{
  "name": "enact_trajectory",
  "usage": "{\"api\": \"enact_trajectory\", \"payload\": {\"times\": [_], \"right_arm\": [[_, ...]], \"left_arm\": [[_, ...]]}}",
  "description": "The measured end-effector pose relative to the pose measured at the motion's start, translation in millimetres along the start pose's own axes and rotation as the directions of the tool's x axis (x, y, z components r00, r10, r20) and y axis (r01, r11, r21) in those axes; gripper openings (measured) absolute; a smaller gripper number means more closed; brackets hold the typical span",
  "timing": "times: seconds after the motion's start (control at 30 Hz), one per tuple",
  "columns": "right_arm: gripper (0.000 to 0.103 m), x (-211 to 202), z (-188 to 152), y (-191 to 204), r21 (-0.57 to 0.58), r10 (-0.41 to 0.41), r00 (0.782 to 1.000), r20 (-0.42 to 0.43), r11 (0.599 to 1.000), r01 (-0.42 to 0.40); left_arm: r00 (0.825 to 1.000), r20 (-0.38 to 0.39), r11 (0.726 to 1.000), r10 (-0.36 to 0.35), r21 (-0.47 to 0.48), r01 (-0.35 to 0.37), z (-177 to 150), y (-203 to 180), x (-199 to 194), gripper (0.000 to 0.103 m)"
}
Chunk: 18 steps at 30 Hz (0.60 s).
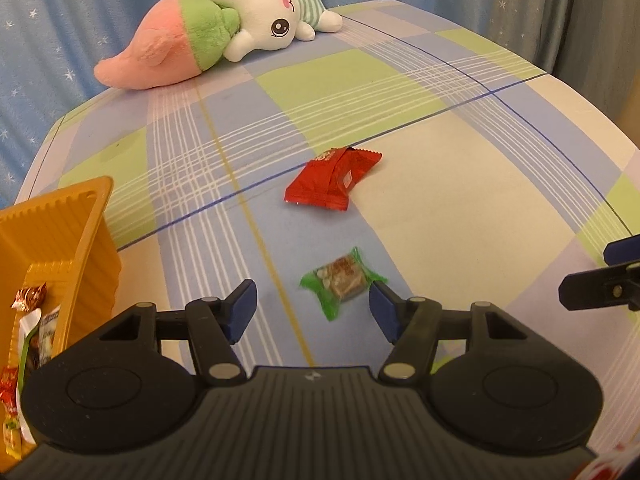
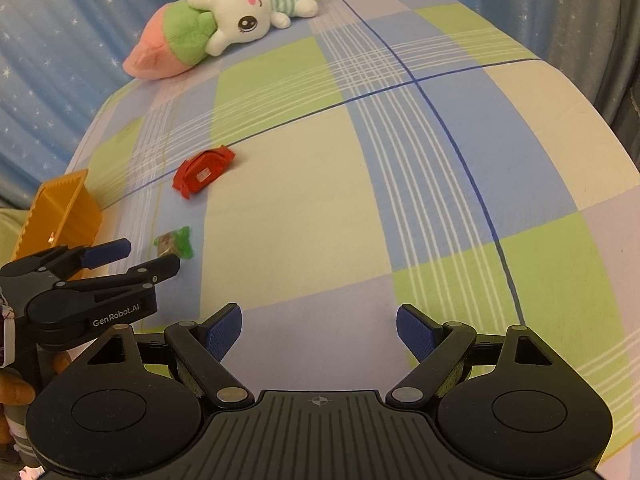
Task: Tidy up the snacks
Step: 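Lower the left tool onto the green-wrapped candy and close on it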
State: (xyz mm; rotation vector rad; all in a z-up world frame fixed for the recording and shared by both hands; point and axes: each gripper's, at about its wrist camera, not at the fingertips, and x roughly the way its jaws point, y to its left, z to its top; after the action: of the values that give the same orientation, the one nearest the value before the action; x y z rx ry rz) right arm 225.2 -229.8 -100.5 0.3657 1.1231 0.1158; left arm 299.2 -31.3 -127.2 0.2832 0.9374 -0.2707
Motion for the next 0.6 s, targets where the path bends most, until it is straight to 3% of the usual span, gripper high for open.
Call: {"api": "enact_trajectory", "payload": {"times": [0.2, 0.5, 0.6], "right_arm": [[0.084, 2, 6, -5, 0.022, -0.009, 1.0, -0.001, 1.0, 0.009], [0.084, 7, 14, -4, 0.015, -0.013, 1.0, 0.0, 1.0, 0.013], [0.084, 10, 19, 0, 0.0, -0.007, 1.0, 0.005, 1.0, 0.007]], "left_arm": [[1.0, 0.005, 1.0, -0.004, 0.002, 0.004, 8, 1, 9, 0.059], [0.998, 0.016, 0.998, -0.064, 0.004, 0.064, 10, 3, 11, 0.023], [0.998, 0.02, 0.998, -0.064, 0.001, 0.064, 8, 4, 10, 0.022]]}}
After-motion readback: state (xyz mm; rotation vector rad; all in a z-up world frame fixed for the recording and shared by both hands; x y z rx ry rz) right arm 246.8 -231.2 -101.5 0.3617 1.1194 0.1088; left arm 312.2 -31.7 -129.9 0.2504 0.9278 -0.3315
